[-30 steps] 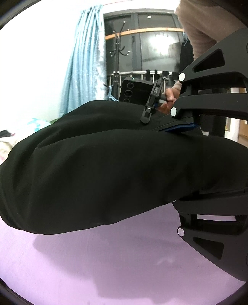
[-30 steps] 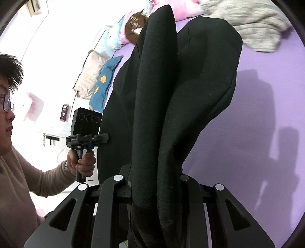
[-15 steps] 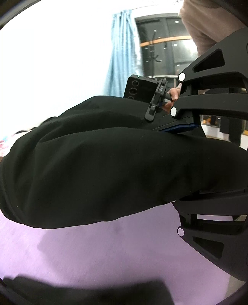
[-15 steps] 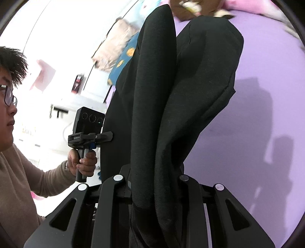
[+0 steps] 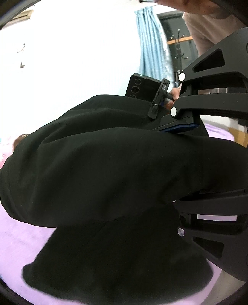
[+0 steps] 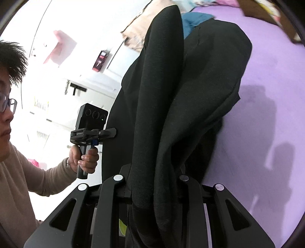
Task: Fold large clothes
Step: 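Lift the gripped black jacket end with both tools and carry it over the bundle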
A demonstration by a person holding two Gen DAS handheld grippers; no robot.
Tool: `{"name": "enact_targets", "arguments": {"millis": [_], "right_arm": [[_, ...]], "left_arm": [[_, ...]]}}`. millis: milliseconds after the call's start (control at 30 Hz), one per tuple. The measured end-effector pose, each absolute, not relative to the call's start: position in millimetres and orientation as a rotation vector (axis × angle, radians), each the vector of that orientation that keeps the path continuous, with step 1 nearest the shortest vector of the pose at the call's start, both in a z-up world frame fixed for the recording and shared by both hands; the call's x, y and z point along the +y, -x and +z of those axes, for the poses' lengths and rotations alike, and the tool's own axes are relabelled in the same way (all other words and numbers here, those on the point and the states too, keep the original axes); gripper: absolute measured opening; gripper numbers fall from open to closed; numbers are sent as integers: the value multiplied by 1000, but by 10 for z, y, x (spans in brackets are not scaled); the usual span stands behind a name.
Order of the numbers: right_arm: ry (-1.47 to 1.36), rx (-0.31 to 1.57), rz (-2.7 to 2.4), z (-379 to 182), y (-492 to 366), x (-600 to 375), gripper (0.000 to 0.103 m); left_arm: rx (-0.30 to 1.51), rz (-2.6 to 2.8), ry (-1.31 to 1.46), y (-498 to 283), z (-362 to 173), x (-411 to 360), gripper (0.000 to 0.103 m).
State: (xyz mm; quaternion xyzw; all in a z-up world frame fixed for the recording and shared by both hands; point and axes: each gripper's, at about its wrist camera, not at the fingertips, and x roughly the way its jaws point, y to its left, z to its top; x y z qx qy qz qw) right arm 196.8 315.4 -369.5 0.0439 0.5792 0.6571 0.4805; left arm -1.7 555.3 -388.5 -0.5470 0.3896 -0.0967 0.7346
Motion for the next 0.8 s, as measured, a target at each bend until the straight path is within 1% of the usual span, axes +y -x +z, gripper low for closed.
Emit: {"name": "enact_targets", "arguments": {"millis": [133, 267, 400, 533, 633, 700, 767, 800], "right_arm": [[-120, 1404, 1648, -3748, -2004, 3370, 22], [-156, 1390, 1670, -3799, -2006, 3452, 22], [-181, 1429, 1652, -4028, -2012, 3658, 22], [-157, 1497, 1609, -4424, -2029, 3660, 22], [-176, 1552, 1546, -4746, -2138, 3521, 22], [-208, 1587, 1516, -4939, -2229, 3474, 23], [-221, 1599, 1505, -5071, -2360, 3345, 26], [-215, 1597, 1497, -5093, -2407, 3294, 31]], "left_arm": [[825, -164, 1192, 177, -3838, 5878, 34], [789, -112, 1240, 356, -3849, 6214, 35], [788, -60, 1263, 488, -3945, 6395, 35], [836, -13, 1328, 567, -4245, 6400, 37], [881, 15, 1382, 636, -4653, 6406, 38], [889, 19, 1387, 645, -4806, 6357, 40], [873, 21, 1409, 698, -4914, 6335, 43], [868, 25, 1404, 726, -4924, 6335, 45]]}}
